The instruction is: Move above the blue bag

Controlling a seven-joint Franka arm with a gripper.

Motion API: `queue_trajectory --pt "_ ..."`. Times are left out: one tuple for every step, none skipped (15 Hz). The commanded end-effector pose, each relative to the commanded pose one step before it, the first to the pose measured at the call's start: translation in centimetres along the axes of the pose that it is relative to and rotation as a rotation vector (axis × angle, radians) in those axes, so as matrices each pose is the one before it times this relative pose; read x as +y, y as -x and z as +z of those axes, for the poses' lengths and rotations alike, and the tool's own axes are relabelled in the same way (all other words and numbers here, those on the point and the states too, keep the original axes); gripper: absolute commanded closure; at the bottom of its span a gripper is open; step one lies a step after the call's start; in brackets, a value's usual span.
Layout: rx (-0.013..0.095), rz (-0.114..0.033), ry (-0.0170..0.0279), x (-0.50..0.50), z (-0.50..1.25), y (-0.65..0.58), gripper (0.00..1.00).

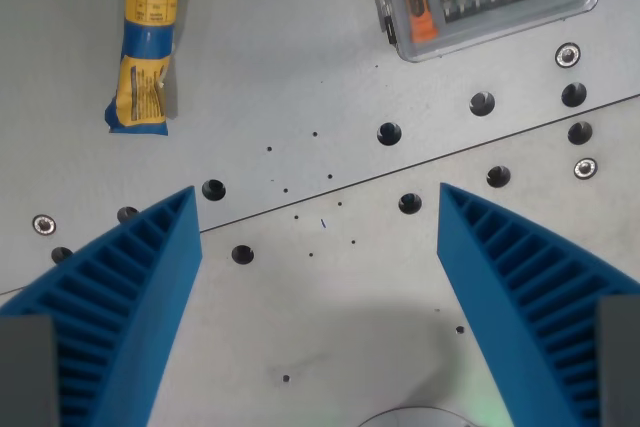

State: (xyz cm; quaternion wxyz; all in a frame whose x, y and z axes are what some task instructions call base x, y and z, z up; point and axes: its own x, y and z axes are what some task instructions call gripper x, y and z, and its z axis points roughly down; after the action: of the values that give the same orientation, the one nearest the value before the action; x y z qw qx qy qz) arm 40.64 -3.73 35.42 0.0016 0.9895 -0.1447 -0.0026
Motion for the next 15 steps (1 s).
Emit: queue_trajectory --pt "0.0036 -0.0001 -0.00077 0.006 -0.166 0.028 0.0" --pt "0.0003 -0.0001 0.0 0.0 0.0 0.0 0.0" --pt "-0.0002 0.0001 -0.00008 -0.002 0.003 -0.001 0.0" --pt "0.0001 0.0006 0.00009 -0.005 0.009 -0.002 0.0" --pt "0.0003 0.0011 -0.00011 -0.01 0.019 -0.004 0.0" --pt "0.0005 0.002 -0.00016 -0.017 0.032 -0.006 0.0" --pt "0.0001 0.0027 0.00002 -0.027 0.051 -0.01 0.0" --pt "0.0004 0.0042 -0.00009 -0.039 0.074 -0.014 0.0" --pt "0.0011 0.0046 -0.00031 -0.054 0.101 -0.019 0.0" --pt "0.0014 0.0059 -0.00026 -0.071 0.13 -0.025 0.0" --pt "0.003 0.0063 -0.00044 -0.091 0.162 -0.031 0.0" --pt "0.0037 0.0065 -0.00033 -0.112 0.193 -0.036 0.0" --pt "0.0049 0.007 0.00016 -0.133 0.224 -0.039 0.0" --pt "0.0052 0.0083 -0.00011 -0.153 0.254 -0.041 0.0" --pt "0.0057 0.008 0.0014 -0.175 0.287 -0.044 0.0"
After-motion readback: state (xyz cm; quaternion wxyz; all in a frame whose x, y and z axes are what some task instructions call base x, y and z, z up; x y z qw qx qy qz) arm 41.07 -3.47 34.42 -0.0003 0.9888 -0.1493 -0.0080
